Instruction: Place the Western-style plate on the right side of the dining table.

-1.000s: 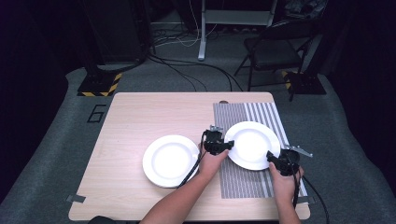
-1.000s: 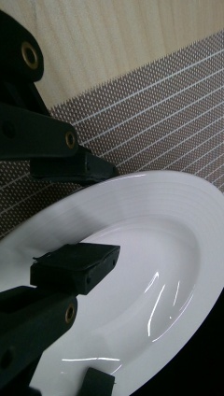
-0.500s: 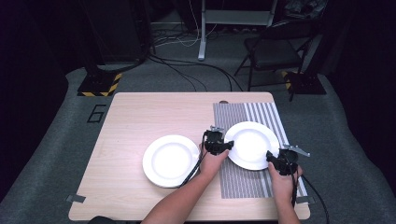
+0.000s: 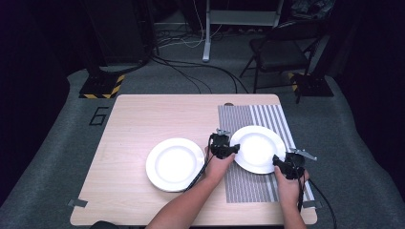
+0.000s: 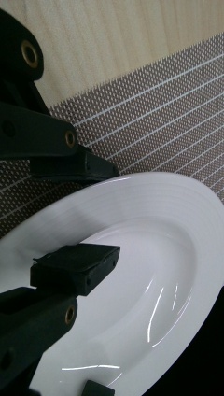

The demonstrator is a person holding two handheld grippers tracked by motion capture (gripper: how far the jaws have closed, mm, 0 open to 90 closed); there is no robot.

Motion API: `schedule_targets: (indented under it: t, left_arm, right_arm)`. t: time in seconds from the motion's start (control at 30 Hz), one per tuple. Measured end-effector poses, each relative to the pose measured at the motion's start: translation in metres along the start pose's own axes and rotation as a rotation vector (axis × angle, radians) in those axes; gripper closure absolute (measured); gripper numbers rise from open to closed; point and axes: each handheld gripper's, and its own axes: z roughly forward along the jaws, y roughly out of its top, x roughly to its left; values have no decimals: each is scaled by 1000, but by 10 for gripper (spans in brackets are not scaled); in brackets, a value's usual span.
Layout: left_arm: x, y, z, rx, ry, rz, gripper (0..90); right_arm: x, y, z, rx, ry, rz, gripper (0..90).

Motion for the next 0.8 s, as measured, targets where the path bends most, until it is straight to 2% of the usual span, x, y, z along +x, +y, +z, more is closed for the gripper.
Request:
schedule_targets:
  t: [0.07, 0.13, 0.17, 0.2, 0.3, 0.43, 0.5, 0.53, 0.6, 0.67, 0.8]
  left_arm:
    - [0, 0, 0, -1, 0, 11, 586]
    - [-2, 0, 0, -1, 23, 41, 575]
    - [-2, 0, 0, -1, 23, 41, 572]
    - [-2, 1, -1, 1, 22, 51, 572]
    - [-3, 1, -1, 0, 26, 45, 572]
    - [-3, 2, -2, 5, 33, 62, 566]
    - [-4, 2, -3, 0, 39, 75, 563]
    - [-4, 3, -4, 3, 47, 97, 557]
    - [-4, 4, -5, -1, 52, 109, 549]
    - [-5, 6, -9, -13, 68, 121, 542]
    - [-5, 10, -20, -36, 47, 122, 525]
  right_arm:
    - [0, 0, 0, 1, -3, 1, 539]
    - [1, -1, 0, -2, -8, -9, 530]
    - [1, -1, 0, -2, -8, -9, 530]
    - [2, -1, 0, -7, -21, -37, 522]
    - [3, 0, -1, -5, -32, -56, 516]
    - [5, 0, -2, -8, -41, -62, 505]
    - [6, -1, -3, -16, -56, -85, 494]
    - [9, -1, -7, -33, -80, -122, 508]
    - [10, -1, -9, -49, -90, -132, 509]
    - [10, 1, -13, -56, -87, -128, 502]
    - [7, 1, -19, -73, -65, -111, 490]
